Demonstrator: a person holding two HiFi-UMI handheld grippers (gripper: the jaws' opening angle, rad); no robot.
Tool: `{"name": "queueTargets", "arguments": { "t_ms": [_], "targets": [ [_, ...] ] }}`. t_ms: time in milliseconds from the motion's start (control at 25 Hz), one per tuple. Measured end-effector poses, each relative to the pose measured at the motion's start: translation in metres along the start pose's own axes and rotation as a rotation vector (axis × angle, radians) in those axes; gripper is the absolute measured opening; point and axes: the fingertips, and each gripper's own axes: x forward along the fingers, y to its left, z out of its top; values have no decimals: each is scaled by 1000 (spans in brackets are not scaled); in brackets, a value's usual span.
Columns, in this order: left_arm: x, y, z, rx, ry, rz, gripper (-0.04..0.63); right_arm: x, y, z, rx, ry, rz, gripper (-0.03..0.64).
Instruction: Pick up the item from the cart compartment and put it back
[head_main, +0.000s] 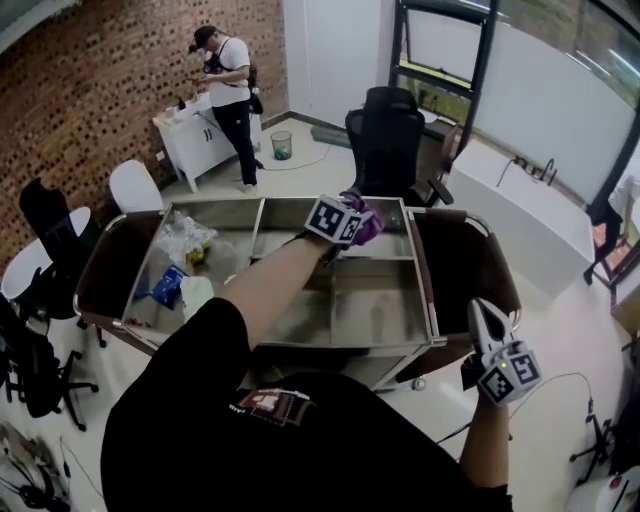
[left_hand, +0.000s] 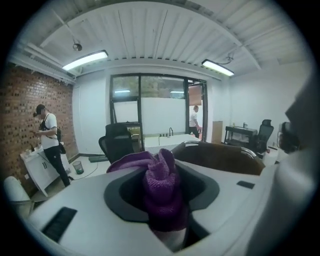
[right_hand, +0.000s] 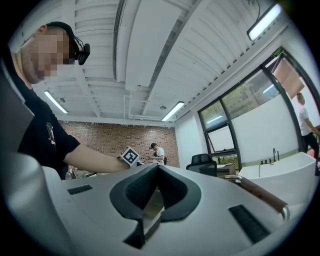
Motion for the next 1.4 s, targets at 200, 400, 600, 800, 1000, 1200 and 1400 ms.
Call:
{"name": "queueTargets", "arguments": {
  "t_ms": [200, 400, 600, 800, 1000, 1200, 1400],
  "targets": [
    [20, -9, -7, 0, 51, -34, 327, -17, -6, -2, 18, -15, -24, -8],
    [-2, -14, 13, -22, -38, -54, 327, -17, 0, -5, 21, -12, -16, -8],
    [-94, -55, 31, -88, -259, -275, 190, 3, 14, -5, 11, -1, 22, -8],
    [-219, -55, 6, -135, -417, -401, -6, 49, 50, -8, -9, 24, 91, -8],
    [-313, -8, -39, -248, -541, -372, -9, 100, 100, -20, 11, 47, 166, -9],
    [-367, 34, -90, -300, -555, -268, -8, 146, 144, -39, 70, 67, 227, -9],
    [-390, 56, -123, -322, -543, -195, -8, 179, 176, -48, 76, 100, 270, -9]
  ]
}}
